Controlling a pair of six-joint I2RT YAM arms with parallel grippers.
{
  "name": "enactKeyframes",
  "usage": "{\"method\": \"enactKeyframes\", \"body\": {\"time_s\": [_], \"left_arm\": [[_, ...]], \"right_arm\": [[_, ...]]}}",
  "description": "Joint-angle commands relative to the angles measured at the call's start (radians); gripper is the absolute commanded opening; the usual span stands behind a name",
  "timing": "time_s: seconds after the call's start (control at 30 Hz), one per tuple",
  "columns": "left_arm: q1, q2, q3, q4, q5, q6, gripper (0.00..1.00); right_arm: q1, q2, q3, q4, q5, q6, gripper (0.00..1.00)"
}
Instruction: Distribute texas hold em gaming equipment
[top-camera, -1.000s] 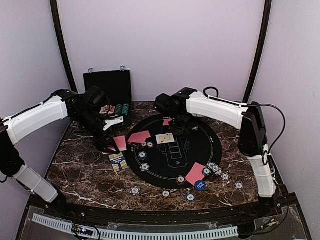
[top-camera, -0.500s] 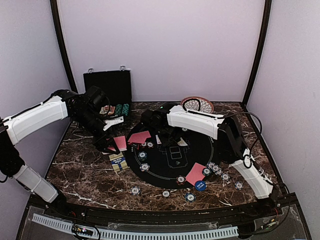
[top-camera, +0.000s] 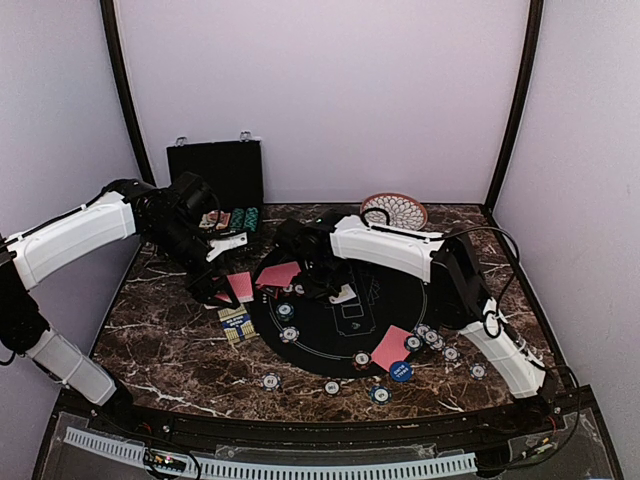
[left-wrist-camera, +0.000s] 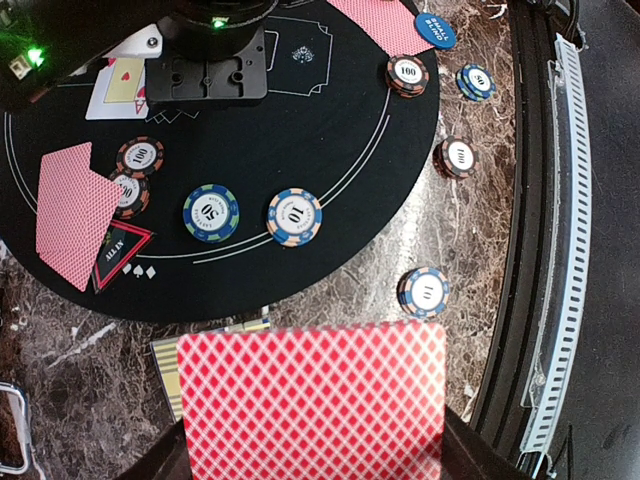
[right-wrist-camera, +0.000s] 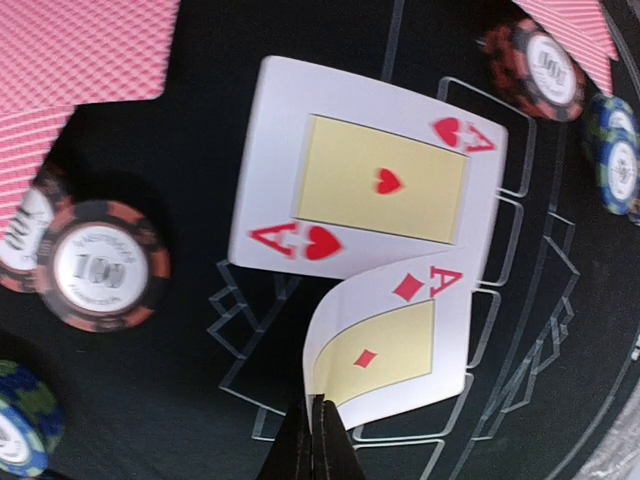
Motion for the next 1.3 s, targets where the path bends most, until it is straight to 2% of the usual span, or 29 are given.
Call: {"method": "enactKeyframes", "body": {"time_s": [0.0,0.13,0.2,0.37,0.53,0.8,0.93,1.03,1.27], "left_arm": [[0.003,-0.035,0.016,-0.02,0.028,0.011,0.0],[0.002,-0.035,0.017,-0.02,0.03,0.011,0.0],[0.003,-0.034,0.015,-0.02,0.032,0.012,0.0],[0.002,-0.039,0.007,-0.021,0.032,0.014,0.0],[0.002,-0.045,0.001,-0.02,0.028,0.015,0.0],[0.002,-0.045,-0.001,-0.023,0.025,0.02,0.0],[0.002,-0.049,-0.007,-0.017,0.024,0.021,0.0],[0.002,-0.045,-0.008,-0.012,0.029,0.022,0.0],[0.002,-0.039,0.0,0.002,0.022,0.019,0.0]], "right_arm": [[-0.003,0.029,-0.003,0.086,-0.098,0.041,0.1],[-0.017,0.02,-0.031,0.13,-0.156,0.064,0.23],[-0.037,-0.013,-0.077,0.182,-0.217,0.086,0.37],[-0.087,-0.164,-0.259,0.372,-0.336,0.139,0.53],[-0.134,-0.291,-0.364,0.487,-0.446,0.15,0.58],[-0.224,-0.442,-0.632,0.672,-0.539,0.182,0.6],[-0.222,-0.551,-0.776,0.805,-0.592,0.203,0.7],[-0.212,-0.638,-0.887,0.939,-0.688,0.254,0.77],[-0.164,-0.738,-1.038,1.211,-0.895,0.413,0.81]]}}
